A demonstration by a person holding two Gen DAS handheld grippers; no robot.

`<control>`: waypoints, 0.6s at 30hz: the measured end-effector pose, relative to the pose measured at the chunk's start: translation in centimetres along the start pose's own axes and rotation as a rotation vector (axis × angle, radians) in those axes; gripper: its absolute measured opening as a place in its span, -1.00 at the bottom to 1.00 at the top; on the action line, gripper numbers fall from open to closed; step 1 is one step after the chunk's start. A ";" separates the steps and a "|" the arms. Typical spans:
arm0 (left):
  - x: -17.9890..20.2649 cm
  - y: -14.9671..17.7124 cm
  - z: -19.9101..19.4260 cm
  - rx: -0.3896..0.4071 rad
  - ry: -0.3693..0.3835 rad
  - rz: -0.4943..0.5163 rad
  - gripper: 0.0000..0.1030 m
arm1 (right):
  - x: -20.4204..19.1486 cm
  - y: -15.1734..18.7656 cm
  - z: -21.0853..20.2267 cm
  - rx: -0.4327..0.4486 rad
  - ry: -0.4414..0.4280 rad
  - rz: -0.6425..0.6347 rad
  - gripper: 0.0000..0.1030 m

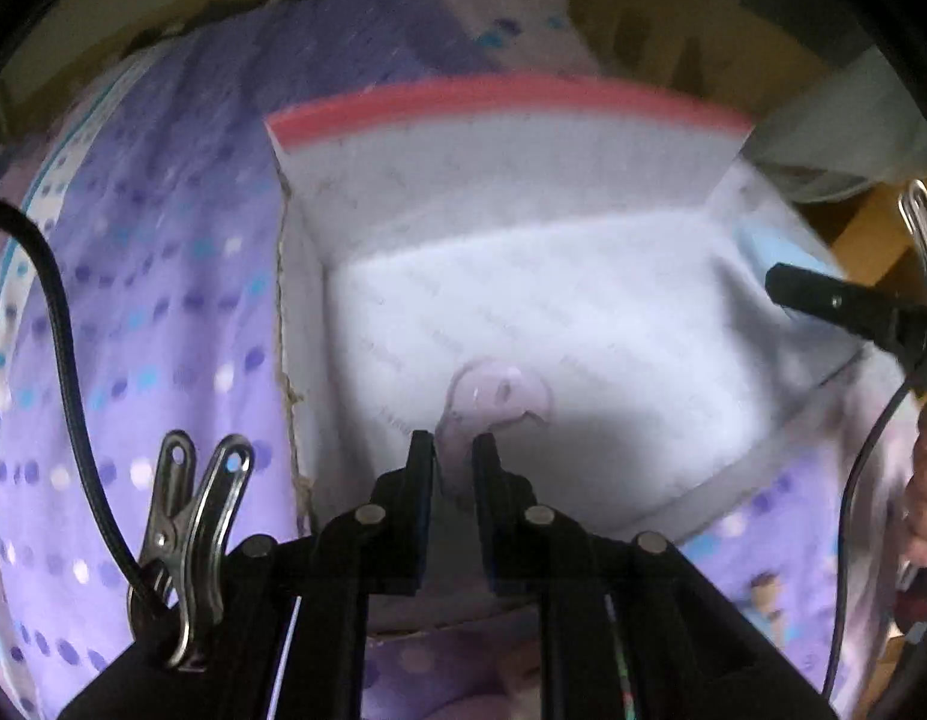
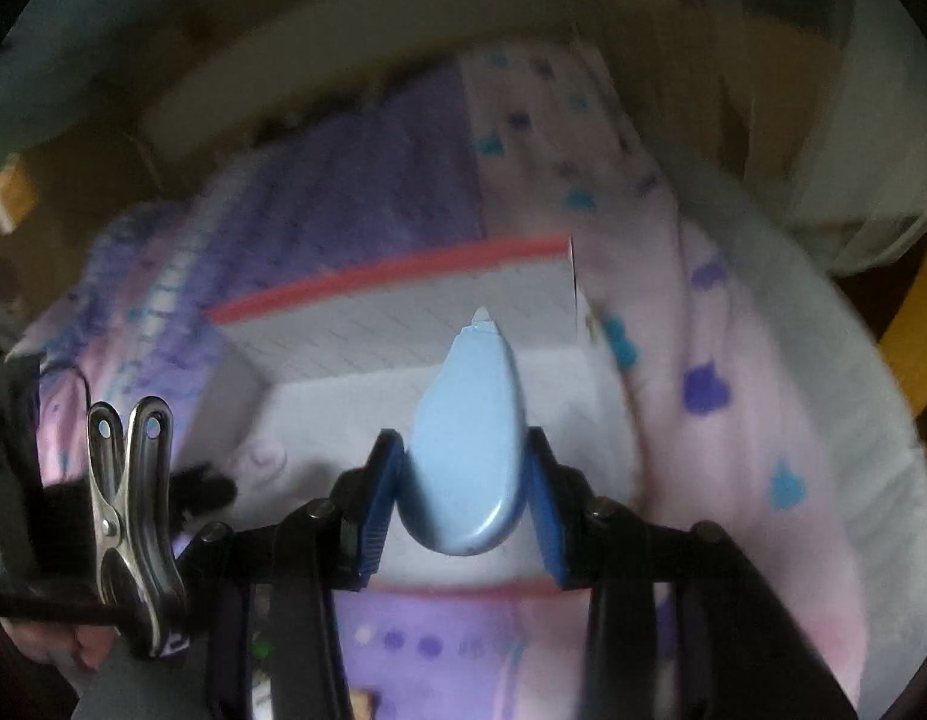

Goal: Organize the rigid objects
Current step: 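Carry both held pieces into the pink box and open both tools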

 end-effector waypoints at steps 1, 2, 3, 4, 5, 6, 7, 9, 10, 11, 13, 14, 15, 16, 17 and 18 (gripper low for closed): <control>-0.1 0.4 0.1 -0.006 -0.018 0.006 -0.75 | 0.1 0.1 0.8 -0.024 0.001 0.004 -0.23; -0.2 0.7 -0.2 -0.001 -0.035 0.020 -0.75 | -0.1 0.6 1.8 -0.053 0.019 -0.006 -0.37; -0.2 0.9 -0.5 0.002 -0.056 0.034 -0.75 | -0.4 0.9 2.1 -0.068 0.052 -0.023 -0.38; -0.2 1.1 -0.8 0.003 -0.077 0.046 -0.75 | -0.7 1.2 2.3 -0.077 0.082 -0.037 -0.38; -0.3 1.4 -1.1 0.008 -0.103 0.062 -0.75 | -1.1 1.5 2.4 -0.094 0.104 -0.047 -0.38; -0.6 1.7 -1.5 0.023 -0.142 0.081 -0.75 | -1.4 1.8 2.5 -0.108 0.107 -0.051 -0.38; -0.8 2.0 -2.0 0.043 -0.173 0.101 -0.75 | -1.6 2.0 2.6 -0.123 0.114 -0.055 -0.39; -1.3 2.2 -2.4 0.036 -0.160 0.087 -0.76 | -1.9 2.6 2.9 -0.155 0.157 -0.072 -0.40; -1.6 2.4 -2.5 0.033 -0.153 0.079 -0.76 | -1.8 2.8 3.2 -0.167 0.172 -0.074 -0.46; -1.6 2.6 -2.6 0.033 -0.154 0.080 -0.76 | -1.6 3.1 3.5 -0.181 0.194 -0.072 -0.52; -1.3 3.0 -3.0 0.052 -0.171 0.084 -0.76 | -1.6 3.5 3.6 -0.202 0.228 -0.070 -0.62; -1.0 3.4 -3.1 0.059 -0.189 0.090 -0.75 | -1.5 3.6 3.6 -0.211 0.244 -0.076 -0.65; -0.7 3.7 -3.2 0.063 -0.202 0.089 -0.75 | -1.9 3.8 3.5 -0.218 0.257 -0.088 -0.65; -0.5 3.8 -3.3 0.065 -0.207 0.084 -0.74 | -2.2 3.8 3.3 -0.225 0.283 -0.112 -0.65; -0.2 4.1 -3.3 0.064 -0.206 0.077 -0.74 | -2.4 3.9 3.2 -0.228 0.299 -0.122 -0.65; -0.3 4.5 -3.7 0.064 -0.197 0.065 -0.75 | -2.6 3.8 2.9 -0.229 0.314 -0.122 -0.65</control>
Point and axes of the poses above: each gripper's, at about its wrist camera, not at the fingertips, and z roughly the way its jaws point, x to its right, y to its underside, the point moved 2 cm from there along z, roughly the way its jaws point, and after that the axes turned 6 degrees about -y, right-handed, at the moved point
